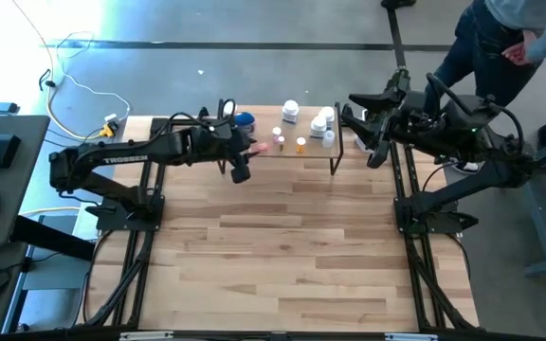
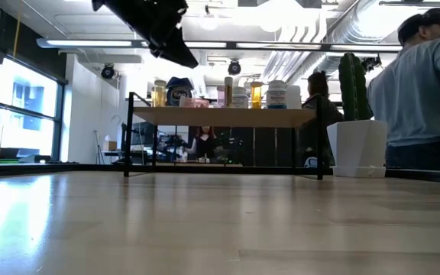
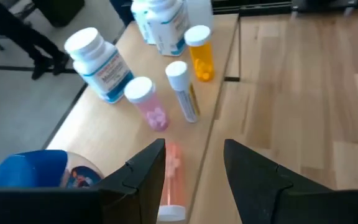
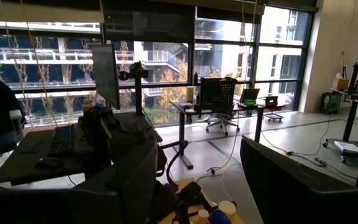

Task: Pick and place medicine bottles onto shelf by color
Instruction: Adjust the red pill bottle on the shelf

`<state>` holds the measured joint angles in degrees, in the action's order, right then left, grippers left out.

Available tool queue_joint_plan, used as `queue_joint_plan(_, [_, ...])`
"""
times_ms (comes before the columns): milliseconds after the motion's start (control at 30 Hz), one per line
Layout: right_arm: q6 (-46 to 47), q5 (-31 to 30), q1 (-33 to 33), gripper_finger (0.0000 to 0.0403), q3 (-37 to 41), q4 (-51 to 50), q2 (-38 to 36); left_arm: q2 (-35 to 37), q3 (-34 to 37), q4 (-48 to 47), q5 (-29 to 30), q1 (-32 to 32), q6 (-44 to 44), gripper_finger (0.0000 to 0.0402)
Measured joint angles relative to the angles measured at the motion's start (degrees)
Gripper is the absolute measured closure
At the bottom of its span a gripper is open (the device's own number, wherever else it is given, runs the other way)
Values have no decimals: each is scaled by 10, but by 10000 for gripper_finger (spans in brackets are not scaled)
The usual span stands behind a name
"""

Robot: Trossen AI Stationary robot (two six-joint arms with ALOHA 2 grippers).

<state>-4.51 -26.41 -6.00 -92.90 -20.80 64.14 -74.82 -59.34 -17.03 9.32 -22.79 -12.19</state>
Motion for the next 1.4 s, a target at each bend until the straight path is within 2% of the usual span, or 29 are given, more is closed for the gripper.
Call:
queue_joint_plan(233, [0,0,0,180,0,-4,0,-7,-5,-12,19,0,35,247])
queue_joint_plan(633, [0,0,0,180,0,-11,0,-52,-146,-149,17,-43,24,248])
queue_joint_plan(867, [0,0,0,180,0,-17,0,-109,-204,-214,-23,-45,19,248])
queue_joint_plan(1167, [0,0,0,180,0,-21,0,-147,-211,-248,-22,-33,-4,248])
queue_joint_plan(1400, [0,0,0,180,0,-21,0,-147,-211,-257,-11,-34,-5,248])
